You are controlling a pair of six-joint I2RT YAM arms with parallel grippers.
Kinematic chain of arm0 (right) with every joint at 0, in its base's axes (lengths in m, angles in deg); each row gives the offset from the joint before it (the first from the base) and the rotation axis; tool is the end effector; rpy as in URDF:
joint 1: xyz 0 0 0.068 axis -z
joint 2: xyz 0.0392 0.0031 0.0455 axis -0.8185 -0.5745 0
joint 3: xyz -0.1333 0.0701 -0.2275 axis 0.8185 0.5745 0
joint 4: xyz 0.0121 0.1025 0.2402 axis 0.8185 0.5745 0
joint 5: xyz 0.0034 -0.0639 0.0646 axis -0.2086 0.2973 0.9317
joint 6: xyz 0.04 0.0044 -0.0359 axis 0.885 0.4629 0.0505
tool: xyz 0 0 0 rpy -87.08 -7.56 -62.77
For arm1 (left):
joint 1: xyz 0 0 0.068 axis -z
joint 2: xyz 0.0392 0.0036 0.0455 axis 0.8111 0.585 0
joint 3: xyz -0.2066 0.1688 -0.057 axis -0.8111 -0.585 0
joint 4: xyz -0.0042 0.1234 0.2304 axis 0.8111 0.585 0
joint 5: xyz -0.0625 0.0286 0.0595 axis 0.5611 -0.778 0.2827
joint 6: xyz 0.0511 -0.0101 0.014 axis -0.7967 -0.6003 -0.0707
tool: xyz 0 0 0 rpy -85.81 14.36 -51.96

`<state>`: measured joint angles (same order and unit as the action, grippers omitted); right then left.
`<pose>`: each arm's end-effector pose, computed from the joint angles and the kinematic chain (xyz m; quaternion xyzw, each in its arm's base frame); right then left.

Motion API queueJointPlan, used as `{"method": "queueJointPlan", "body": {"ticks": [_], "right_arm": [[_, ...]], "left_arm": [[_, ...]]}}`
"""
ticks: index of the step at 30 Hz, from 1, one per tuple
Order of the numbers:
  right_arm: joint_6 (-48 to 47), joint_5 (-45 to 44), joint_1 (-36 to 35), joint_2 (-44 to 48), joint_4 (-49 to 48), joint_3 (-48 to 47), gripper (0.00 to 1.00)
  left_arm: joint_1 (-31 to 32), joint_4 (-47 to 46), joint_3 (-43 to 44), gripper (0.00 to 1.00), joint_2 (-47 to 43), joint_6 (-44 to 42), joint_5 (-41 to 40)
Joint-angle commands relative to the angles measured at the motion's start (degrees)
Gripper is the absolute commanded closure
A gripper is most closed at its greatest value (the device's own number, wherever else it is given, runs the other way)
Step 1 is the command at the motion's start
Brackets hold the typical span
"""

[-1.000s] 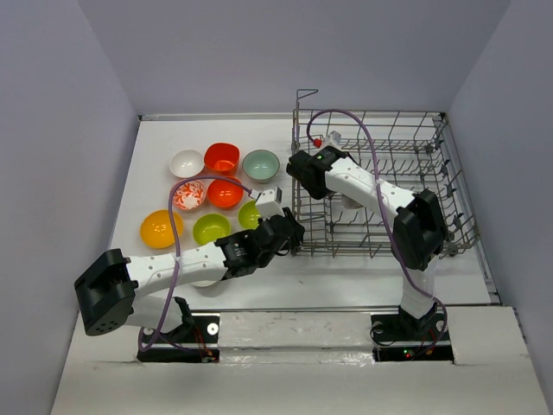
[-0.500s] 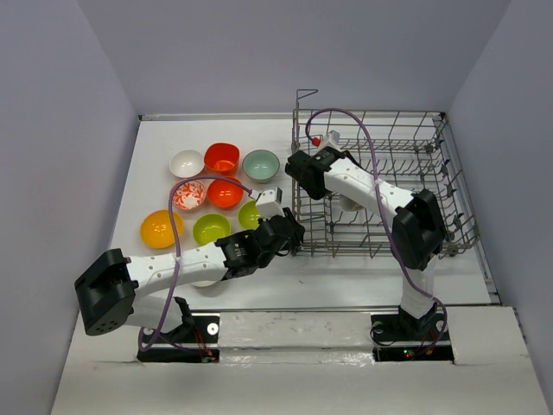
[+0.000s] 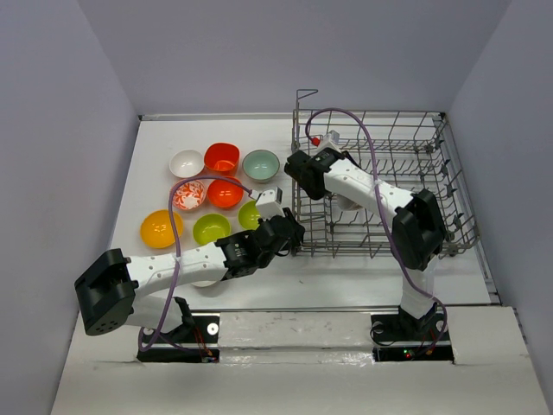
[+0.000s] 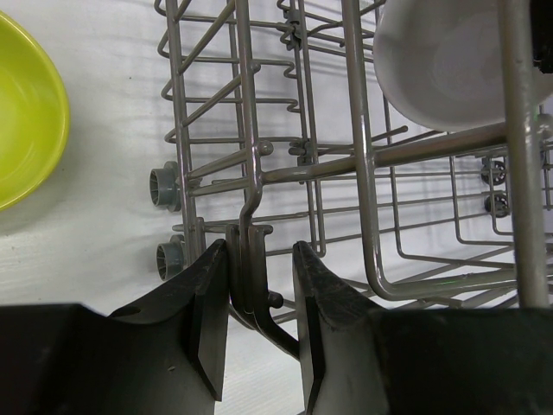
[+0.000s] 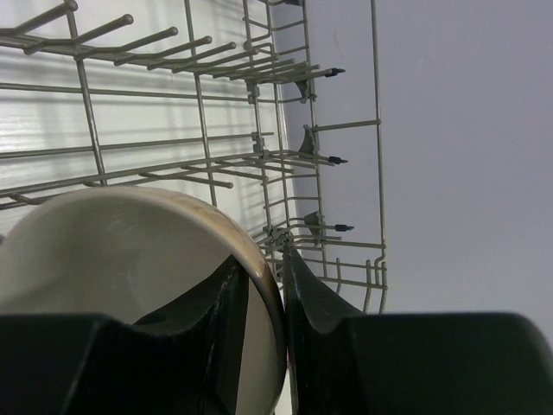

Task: Load the bowls into the dish rack
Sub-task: Insert the bowl into the dish rack.

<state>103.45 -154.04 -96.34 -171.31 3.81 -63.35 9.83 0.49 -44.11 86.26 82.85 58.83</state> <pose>0.2997 0.2189 0.2728 -0.1040 0.8021 -0.4882 0.3278 0.1390 -0.2488 0.2521 -0.0397 0.8263 -0.3428 0.4451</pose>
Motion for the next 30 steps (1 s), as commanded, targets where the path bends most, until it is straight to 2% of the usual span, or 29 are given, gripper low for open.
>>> {"method": "queueJointPlan", "body": {"ticks": [1,2,3,7,30], "right_arm": [[2.4,-3.5,-0.2,-2.7,3.1,3.4,0.79],[2.3,-3.6,-0.2,-2.6,3.1,3.9,0.82],[2.4,-3.7,-0.2,-2.5,3.1,4.1,0.89],[2.4,-4.3,-0.2,-2.3,3.1,4.7,0.98],[-1.5,-6.8,-0.2,5.4,-0.2,9.2,0.98]], "left_arm": [[4.1,-2.1,1.3,1.00,0.0,-4.1,6.5],[4.1,-2.1,1.3,1.00,-0.1,-4.1,6.5],[4.1,-2.2,1.4,1.00,-0.1,-4.1,6.6],[4.2,-2.2,1.0,1.00,-0.5,-4.1,6.5],[4.1,-2.1,0.2,1.00,-0.8,-3.9,6.6]]}}
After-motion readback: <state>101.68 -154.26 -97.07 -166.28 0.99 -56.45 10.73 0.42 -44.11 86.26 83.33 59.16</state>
